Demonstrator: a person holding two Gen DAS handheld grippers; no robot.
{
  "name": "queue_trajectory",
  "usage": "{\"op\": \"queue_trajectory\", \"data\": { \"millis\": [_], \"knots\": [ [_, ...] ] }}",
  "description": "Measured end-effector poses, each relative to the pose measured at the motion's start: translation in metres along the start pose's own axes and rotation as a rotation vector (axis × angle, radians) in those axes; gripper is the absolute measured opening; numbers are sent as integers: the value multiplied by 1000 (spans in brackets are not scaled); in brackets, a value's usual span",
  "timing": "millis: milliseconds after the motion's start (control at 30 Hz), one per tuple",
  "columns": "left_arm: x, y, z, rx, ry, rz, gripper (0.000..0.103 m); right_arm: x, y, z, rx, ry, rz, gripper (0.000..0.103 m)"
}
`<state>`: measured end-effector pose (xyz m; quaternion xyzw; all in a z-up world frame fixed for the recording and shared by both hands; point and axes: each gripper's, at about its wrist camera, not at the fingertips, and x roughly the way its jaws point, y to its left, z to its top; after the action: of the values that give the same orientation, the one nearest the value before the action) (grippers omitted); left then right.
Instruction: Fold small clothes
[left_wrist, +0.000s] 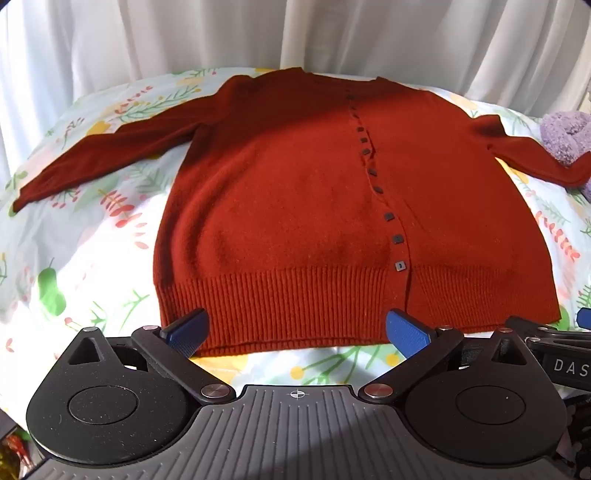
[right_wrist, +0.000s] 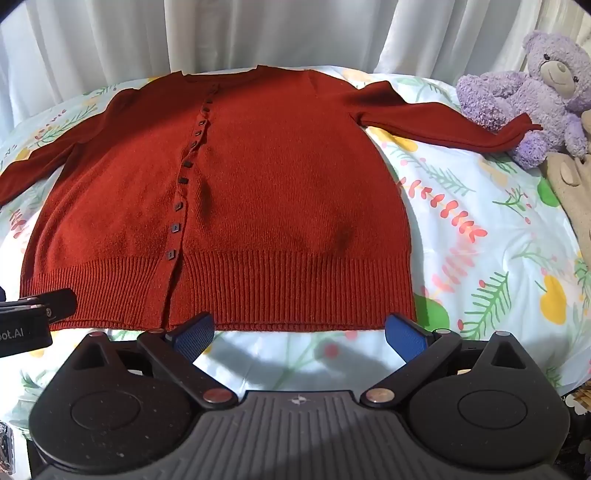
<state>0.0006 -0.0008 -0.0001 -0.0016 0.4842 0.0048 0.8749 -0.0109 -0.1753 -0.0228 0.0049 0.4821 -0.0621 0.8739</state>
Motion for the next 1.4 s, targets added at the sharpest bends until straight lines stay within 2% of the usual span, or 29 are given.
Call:
{"op": "queue_trajectory", "data": {
  "millis": [1267,1300,1400],
  "knots": [
    [6,-7,-9,14,18,-5,103,5,-2,3,4,5,2,99],
    [9,-4,1,14,25,-7,103,5,-2,3,5,5,2,99],
    [9,-3,1,14,26,-8,103,6,-1,3,6,5,-1,99]
  ]
}}
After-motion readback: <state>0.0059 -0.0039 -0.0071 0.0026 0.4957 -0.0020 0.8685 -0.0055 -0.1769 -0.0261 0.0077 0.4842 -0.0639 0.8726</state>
